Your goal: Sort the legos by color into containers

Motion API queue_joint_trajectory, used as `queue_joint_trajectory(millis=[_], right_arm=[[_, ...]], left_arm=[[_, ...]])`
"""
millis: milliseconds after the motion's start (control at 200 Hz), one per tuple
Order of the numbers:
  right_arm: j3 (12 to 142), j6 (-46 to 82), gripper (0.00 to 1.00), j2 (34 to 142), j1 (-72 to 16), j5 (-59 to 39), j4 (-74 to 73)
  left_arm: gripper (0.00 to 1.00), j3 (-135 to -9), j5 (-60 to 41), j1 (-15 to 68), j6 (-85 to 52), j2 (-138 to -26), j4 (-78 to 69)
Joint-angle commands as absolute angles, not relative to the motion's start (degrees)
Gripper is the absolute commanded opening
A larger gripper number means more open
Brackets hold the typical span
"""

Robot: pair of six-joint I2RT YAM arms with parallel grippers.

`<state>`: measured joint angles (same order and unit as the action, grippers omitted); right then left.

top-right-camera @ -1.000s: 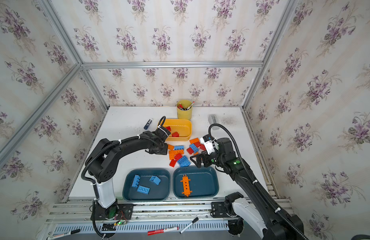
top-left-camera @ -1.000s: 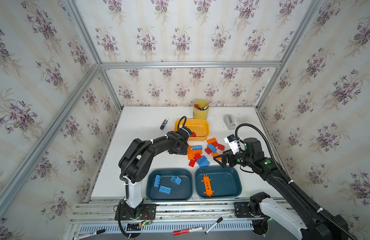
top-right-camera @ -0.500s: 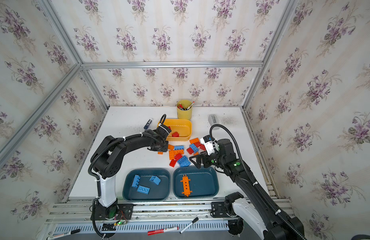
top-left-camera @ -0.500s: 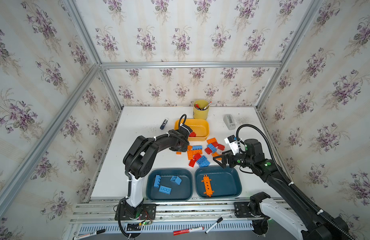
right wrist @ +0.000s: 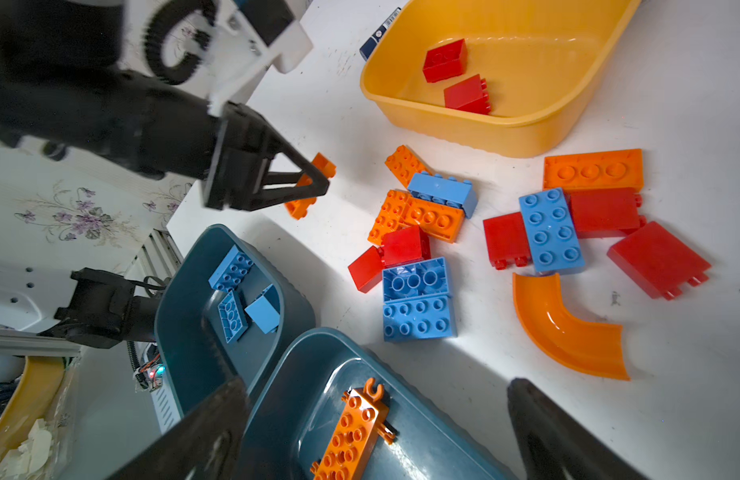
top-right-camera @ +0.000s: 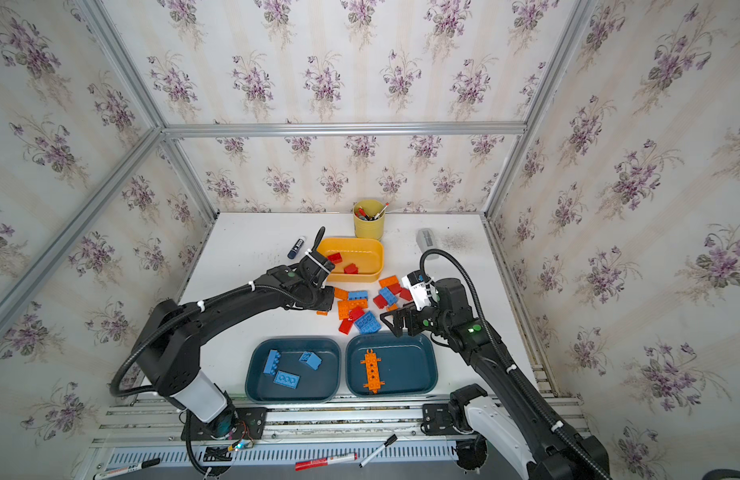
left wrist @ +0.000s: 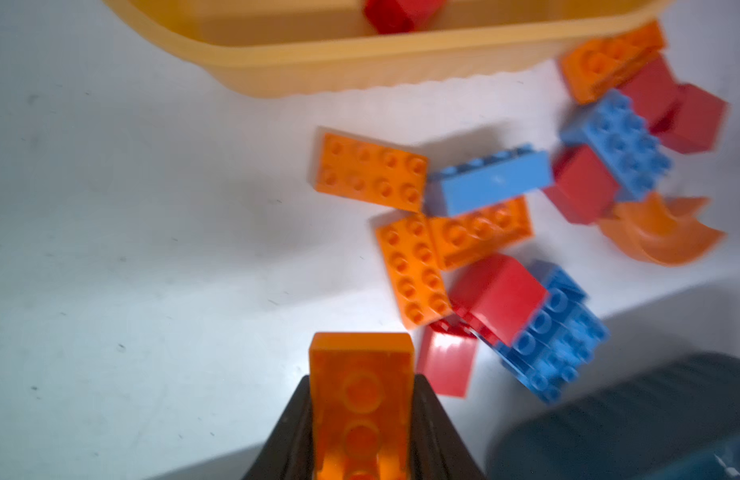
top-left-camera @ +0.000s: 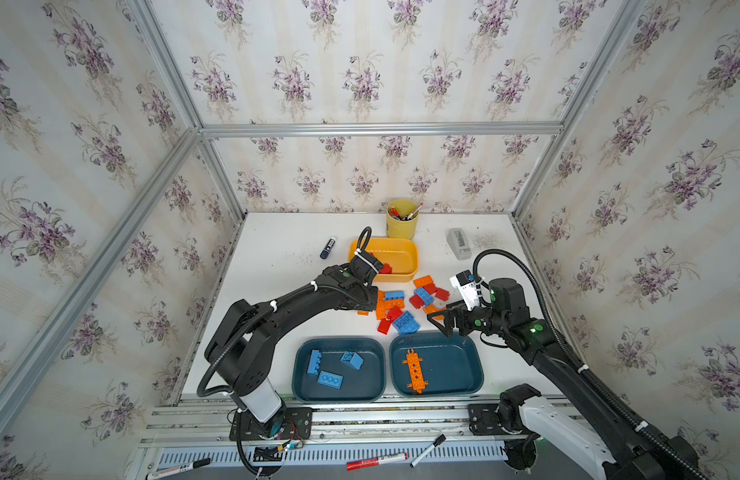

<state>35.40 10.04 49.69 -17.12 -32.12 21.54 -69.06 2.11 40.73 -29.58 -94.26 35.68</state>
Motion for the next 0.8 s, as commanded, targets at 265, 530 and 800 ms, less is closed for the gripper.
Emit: queue_joint_trajectory(millis=[265, 530, 800], right_arm=[[37.3, 10.1, 1.0, 50.0, -16.9, -24.6, 25.0], [36.8, 10.5, 1.0, 49.0, -16.7, -25.3, 24.3], [36.5, 10.7, 1.0, 46.8, -16.7, -25.4, 26.1]], left_arm=[[0.31, -71.7, -7.6, 59.4, -39.5, -89.9, 36.9], [0.32, -69.6, -12.0, 64.6, -43.7, -95.7, 27.2], [0.44, -70.9, -16.1, 65.0, -44.1, -101.3, 22.2]])
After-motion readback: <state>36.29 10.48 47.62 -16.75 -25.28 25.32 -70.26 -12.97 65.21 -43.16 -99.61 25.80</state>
